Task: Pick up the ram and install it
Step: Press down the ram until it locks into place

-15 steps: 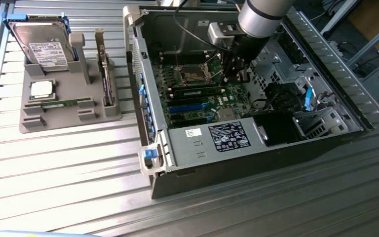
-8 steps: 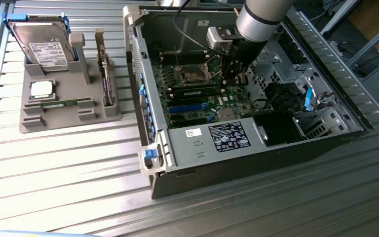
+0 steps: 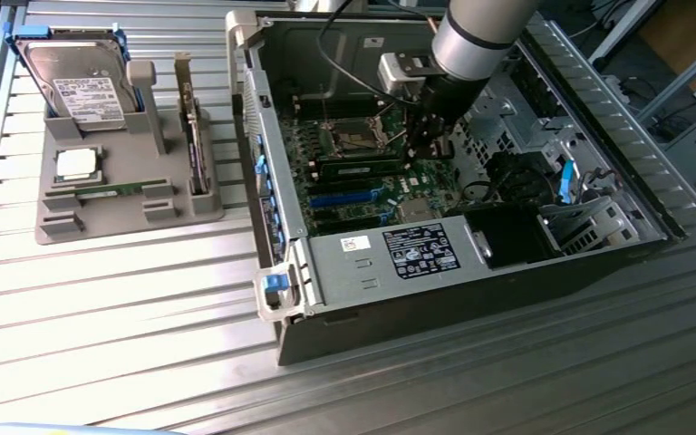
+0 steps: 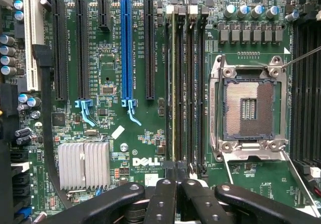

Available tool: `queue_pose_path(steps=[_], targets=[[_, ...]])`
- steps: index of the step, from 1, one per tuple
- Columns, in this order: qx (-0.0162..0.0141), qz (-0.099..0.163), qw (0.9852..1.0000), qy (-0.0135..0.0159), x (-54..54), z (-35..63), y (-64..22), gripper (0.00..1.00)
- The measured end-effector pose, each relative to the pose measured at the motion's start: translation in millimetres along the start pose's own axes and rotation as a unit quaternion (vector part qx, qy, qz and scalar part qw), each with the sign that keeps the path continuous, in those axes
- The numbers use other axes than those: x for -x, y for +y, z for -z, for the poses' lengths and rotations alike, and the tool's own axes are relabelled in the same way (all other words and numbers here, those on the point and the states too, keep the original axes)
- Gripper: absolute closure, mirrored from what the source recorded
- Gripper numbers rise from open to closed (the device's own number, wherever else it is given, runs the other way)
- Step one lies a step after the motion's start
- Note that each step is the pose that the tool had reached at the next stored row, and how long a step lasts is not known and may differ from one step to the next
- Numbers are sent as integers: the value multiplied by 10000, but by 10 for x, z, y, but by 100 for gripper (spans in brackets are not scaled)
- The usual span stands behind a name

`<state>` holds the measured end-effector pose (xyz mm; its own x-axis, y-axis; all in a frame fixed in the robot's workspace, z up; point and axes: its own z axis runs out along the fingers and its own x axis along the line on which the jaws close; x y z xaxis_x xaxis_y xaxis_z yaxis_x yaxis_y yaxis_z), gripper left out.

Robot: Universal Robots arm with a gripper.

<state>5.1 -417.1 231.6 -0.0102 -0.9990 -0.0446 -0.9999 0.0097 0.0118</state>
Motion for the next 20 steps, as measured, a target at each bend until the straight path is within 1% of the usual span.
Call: queue_pose_path(steps=[1,2,4,5,7,9,15,16,17,18,20], targets=[[0,0,10000,0,0,0,0,90],[-2,0,10000,-5,3,26,0,90],[-1,-1,10000,0,8,137,0,90],[-3,1,10000,-2,9,143,12,90],[-12,0,10000,-1,7,143,132,90],[-17,0,10000,0,5,142,284,90],[-21,0,10000,-1,3,137,552,90],[-22,1,10000,-1,2,135,620,90],[-23,1,10000,0,1,131,722,90],[-23,1,10000,0,0,127,775,90],[-24,1,10000,-1,0,112,823,90]])
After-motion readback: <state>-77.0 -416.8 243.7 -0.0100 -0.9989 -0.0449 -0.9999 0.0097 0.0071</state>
